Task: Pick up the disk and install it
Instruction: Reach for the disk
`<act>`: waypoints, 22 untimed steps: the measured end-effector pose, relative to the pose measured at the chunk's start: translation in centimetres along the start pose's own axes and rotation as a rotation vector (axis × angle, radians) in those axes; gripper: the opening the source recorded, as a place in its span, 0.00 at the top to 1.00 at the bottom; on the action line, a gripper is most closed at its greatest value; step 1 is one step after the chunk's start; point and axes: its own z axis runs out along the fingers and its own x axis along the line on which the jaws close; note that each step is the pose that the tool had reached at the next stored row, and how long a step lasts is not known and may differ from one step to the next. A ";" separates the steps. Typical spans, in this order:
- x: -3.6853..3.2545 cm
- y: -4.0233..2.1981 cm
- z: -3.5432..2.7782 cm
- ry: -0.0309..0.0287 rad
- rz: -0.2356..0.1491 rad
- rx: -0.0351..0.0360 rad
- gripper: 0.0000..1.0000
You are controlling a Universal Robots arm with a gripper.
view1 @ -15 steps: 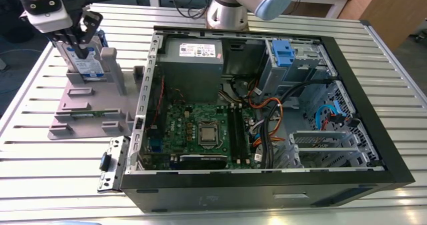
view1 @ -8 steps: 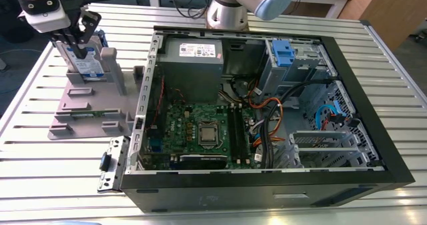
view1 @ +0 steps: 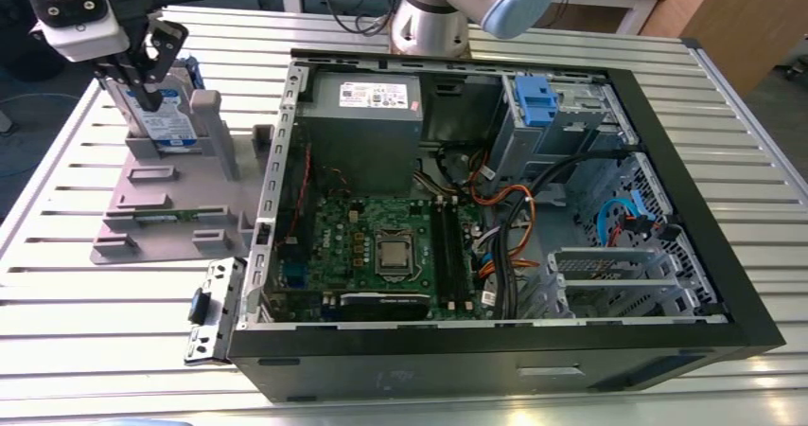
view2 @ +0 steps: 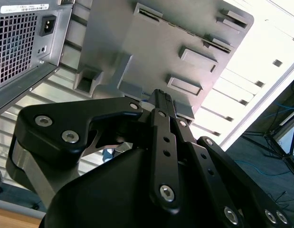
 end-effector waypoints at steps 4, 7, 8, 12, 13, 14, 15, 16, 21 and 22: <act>0.12 -0.01 0.00 0.0000 0.000 0.0000 0.89; 0.21 -0.02 0.00 0.0000 0.000 0.0000 0.89; 0.25 -0.02 0.00 -0.0001 0.000 -0.0001 0.89; 0.40 -0.03 -0.01 0.0000 0.000 0.0000 0.89; 0.44 -0.03 -0.01 0.0000 0.000 0.0000 0.89; 0.48 -0.04 -0.01 0.0001 0.000 0.0000 0.89; 0.52 -0.04 -0.01 0.0001 0.000 0.0000 0.89; 0.56 -0.04 -0.02 0.0001 0.000 0.0000 0.89; 0.72 -0.05 -0.02 0.0000 0.000 0.0000 0.89; 0.75 -0.06 -0.01 0.0000 0.000 0.0000 0.89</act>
